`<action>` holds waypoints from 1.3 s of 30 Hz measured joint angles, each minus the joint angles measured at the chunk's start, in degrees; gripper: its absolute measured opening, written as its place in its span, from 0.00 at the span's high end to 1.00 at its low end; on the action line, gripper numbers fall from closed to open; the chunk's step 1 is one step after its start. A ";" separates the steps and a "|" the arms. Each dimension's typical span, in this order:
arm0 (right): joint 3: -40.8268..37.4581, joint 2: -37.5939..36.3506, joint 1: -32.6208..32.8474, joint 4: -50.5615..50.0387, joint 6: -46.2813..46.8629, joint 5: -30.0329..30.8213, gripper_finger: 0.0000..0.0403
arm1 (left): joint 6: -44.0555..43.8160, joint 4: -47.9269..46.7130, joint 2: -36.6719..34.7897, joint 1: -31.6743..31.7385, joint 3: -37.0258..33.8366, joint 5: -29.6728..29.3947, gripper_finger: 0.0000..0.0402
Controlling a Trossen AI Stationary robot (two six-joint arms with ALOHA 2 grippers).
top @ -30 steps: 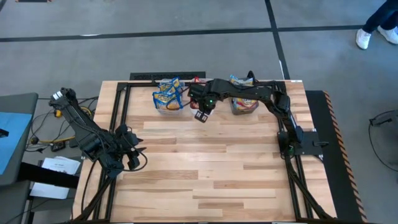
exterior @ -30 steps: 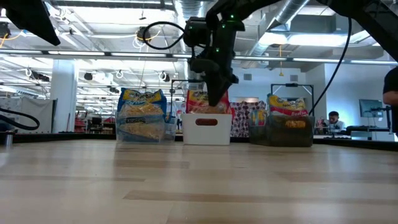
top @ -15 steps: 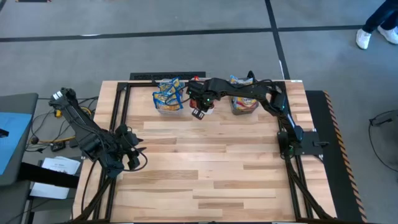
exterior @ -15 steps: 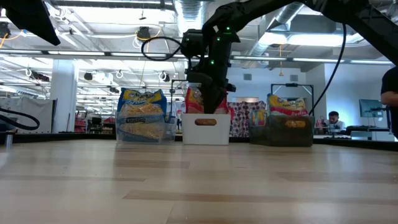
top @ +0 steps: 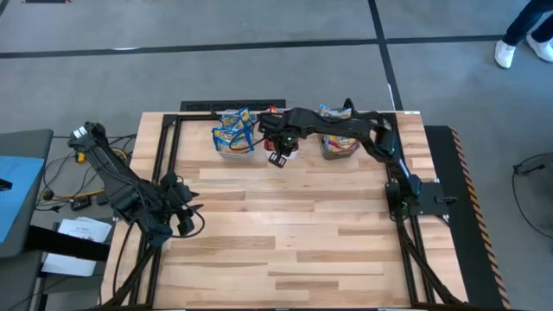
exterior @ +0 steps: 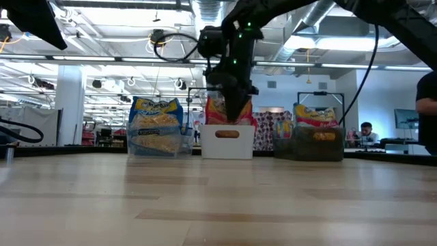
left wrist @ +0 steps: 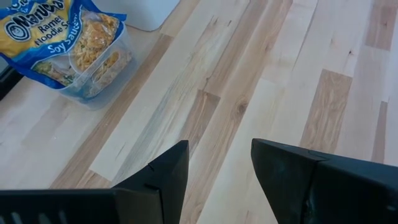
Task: Sort Maruchan noodles
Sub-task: Put the red noodle pack into the white bin, then return to Home Position
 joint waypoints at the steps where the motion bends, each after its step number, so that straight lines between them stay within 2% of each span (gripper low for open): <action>1: 0.46 -0.30 0.26 -0.29 -0.04 0.04 0.80 | 0.00 0.00 0.00 0.00 0.00 0.01 0.59; 8: 3.67 -0.39 1.66 -3.36 -2.54 0.02 0.80 | 0.69 0.09 -0.20 0.02 0.00 -0.14 0.59; 13: 5.59 -2.20 3.49 -5.48 -3.84 -0.09 0.80 | 1.99 0.17 -3.16 0.02 0.00 -0.96 0.59; 23: 5.84 -16.08 8.80 -4.00 -7.93 -0.09 0.80 | 8.09 1.13 -14.98 0.02 -0.71 -6.06 0.59; 30: 5.73 -25.55 13.05 -0.40 -10.26 0.04 0.80 | 14.32 13.29 -24.03 0.04 -11.10 -5.17 0.59; 34: -0.05 -31.08 15.90 3.94 -12.03 0.04 0.80 | 18.32 21.88 -28.59 0.04 -18.27 -2.48 0.59; 39: -14.93 -39.86 18.35 11.65 -11.22 0.07 0.80 | 26.63 31.94 -32.63 0.04 -25.01 1.32 0.59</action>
